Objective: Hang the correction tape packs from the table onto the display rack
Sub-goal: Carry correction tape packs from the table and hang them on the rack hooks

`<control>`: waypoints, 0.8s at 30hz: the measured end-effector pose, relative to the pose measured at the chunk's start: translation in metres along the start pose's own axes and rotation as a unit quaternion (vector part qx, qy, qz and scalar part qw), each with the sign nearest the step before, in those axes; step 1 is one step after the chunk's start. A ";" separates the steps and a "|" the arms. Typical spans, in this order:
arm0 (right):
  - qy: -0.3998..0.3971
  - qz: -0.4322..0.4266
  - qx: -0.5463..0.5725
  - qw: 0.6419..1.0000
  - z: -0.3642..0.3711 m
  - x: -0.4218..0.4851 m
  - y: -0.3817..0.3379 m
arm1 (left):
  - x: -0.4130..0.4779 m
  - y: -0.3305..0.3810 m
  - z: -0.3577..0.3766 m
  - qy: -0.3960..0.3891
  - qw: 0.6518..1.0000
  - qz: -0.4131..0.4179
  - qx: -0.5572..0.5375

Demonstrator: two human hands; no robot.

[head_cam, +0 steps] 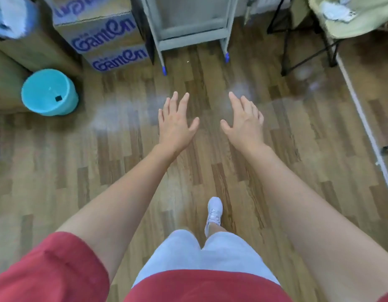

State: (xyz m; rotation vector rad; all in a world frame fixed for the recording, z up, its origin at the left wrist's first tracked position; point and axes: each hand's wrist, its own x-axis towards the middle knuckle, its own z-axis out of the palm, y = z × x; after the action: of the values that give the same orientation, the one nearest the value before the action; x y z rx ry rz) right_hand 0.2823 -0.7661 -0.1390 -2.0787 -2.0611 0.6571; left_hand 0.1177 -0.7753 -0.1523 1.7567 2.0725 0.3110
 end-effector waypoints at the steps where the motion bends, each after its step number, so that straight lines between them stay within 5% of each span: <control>1: 0.001 -0.015 -0.004 1.000 -0.005 0.017 -0.006 | 0.014 0.002 -0.006 0.011 1.000 -0.013 -0.006; 10: 0.013 -0.107 -0.035 0.994 -0.035 0.184 -0.061 | 0.156 -0.004 -0.052 0.063 0.996 -0.059 -0.035; 24: 0.065 -0.100 -0.036 0.992 -0.111 0.439 -0.154 | 0.429 0.005 -0.165 0.090 0.994 -0.027 -0.052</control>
State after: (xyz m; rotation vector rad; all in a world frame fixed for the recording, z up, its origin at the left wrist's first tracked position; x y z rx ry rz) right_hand 0.1703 -0.3065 -0.0687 -1.8616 -2.2082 0.4126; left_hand -0.0046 -0.3399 -0.0713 1.6618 2.1795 0.5701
